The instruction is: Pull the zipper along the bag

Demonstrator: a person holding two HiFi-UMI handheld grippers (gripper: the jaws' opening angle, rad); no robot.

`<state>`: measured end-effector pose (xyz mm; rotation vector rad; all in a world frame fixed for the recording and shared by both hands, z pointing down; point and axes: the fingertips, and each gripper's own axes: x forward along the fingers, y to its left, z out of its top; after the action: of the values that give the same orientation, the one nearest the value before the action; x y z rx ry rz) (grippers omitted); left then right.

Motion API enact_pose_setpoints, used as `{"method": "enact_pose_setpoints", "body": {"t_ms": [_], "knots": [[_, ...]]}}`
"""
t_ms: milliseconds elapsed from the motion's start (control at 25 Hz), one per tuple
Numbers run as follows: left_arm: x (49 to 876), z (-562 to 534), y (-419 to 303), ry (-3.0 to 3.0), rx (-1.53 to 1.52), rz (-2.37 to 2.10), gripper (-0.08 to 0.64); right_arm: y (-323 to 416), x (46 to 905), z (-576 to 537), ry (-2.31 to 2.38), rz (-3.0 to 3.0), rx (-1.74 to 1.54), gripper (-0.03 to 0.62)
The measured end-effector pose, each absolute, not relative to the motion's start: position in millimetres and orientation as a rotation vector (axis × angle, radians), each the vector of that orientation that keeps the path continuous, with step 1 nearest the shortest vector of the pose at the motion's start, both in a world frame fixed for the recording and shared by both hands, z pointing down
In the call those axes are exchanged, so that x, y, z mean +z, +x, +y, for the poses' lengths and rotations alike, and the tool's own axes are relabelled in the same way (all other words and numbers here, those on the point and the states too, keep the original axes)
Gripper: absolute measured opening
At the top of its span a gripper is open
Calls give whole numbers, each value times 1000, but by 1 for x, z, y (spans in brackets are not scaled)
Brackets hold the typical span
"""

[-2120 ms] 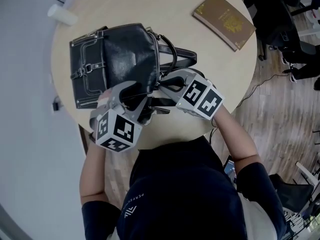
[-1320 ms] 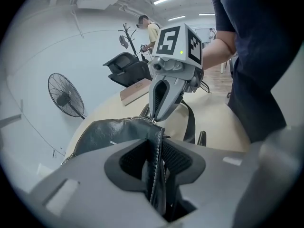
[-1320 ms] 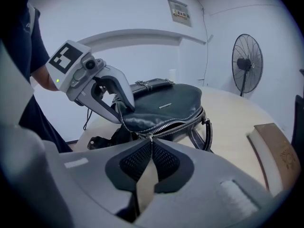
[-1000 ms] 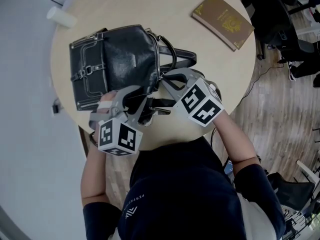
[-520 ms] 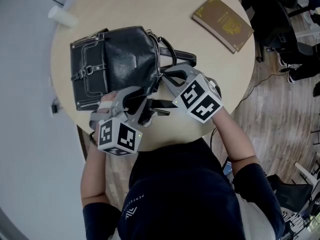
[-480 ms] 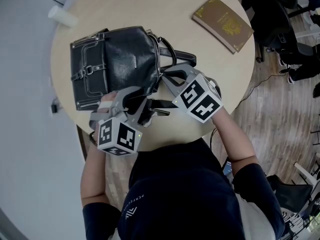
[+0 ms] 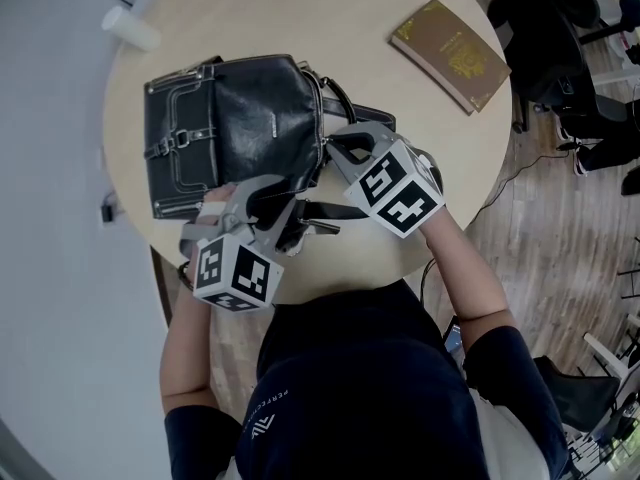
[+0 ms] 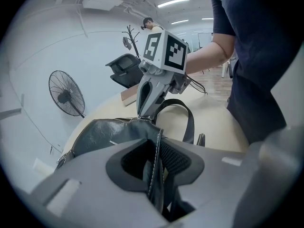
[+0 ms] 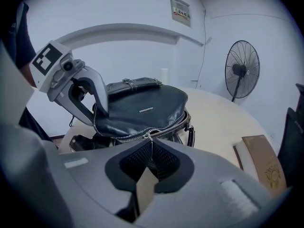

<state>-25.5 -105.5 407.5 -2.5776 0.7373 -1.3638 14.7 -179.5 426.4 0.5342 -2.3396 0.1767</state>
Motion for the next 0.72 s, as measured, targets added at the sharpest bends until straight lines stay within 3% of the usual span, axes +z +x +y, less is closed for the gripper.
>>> {"method": "enact_pose_setpoints", "body": {"t_ms": [720], "knots": [[408,-103,-26,-2637,-1334,752,108,17,432,-176,434,-2278,161,14]]}}
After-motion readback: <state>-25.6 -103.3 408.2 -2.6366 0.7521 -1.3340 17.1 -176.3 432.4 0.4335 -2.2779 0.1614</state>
